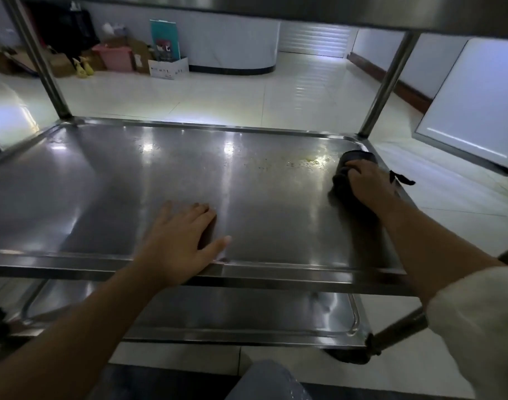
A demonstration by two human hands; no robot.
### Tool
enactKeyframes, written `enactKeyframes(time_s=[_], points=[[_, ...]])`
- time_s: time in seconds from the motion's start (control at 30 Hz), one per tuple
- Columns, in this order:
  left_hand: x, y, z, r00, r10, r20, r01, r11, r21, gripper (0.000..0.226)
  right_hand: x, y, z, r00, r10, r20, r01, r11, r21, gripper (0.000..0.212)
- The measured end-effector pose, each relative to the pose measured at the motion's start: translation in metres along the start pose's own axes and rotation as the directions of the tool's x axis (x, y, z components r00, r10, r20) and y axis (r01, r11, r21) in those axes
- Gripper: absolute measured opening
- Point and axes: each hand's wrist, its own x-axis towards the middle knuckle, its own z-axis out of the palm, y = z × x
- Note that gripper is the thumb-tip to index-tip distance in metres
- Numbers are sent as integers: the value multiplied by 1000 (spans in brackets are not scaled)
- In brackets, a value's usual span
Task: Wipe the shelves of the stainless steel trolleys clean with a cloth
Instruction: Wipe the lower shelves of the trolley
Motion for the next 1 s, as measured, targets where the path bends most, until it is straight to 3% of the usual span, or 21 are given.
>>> enactKeyframes(time_s=[0.13, 0.23, 0.33, 0.5, 0.63, 0.7, 0.77, 0.9, 0.93, 1.0], points=[[-3, 1, -4, 1000, 0, -20, -1, 999, -47, 102, 37, -66, 44, 988, -109, 105, 102, 992, 71, 39], [-2, 1, -5, 1000, 5, -31, -8, 997, -80, 92, 33, -138, 81, 921, -325, 216, 287, 939, 189, 37], [-2, 2, -6, 999, 10, -51, -14, 997, -81, 82, 7, -189, 101, 863, -421, 279, 325, 885, 332, 37], [-7, 5, -7, 994, 4, -105, -11, 998, -68, 76, -49, -180, 85, 790, -512, 337, 372, 837, 401, 40], [-8, 6, -4, 993, -2, -121, -6, 998, -62, 70, -71, -116, 46, 883, -405, 238, 301, 877, 373, 40], [-9, 6, -3, 993, -2, -121, -7, 997, -74, 68, -73, -83, 24, 952, -255, 170, 210, 947, 244, 38], [-10, 7, -3, 992, -12, -126, 3, 998, -69, 67, -69, -62, 12, 995, -35, 90, 21, 989, 146, 38], [-12, 10, -1, 982, -92, -165, 92, 996, -7, 59, -67, -98, 33, 924, 381, 35, -379, 924, -39, 46], [-14, 11, -2, 971, -141, -194, 146, 989, 13, 59, -68, -119, 44, 922, 384, 55, -380, 923, -63, 46], [-17, 10, -5, 951, -215, -223, 228, 973, 32, 59, -74, -164, 70, 970, 187, 156, -175, 981, -84, 44]])
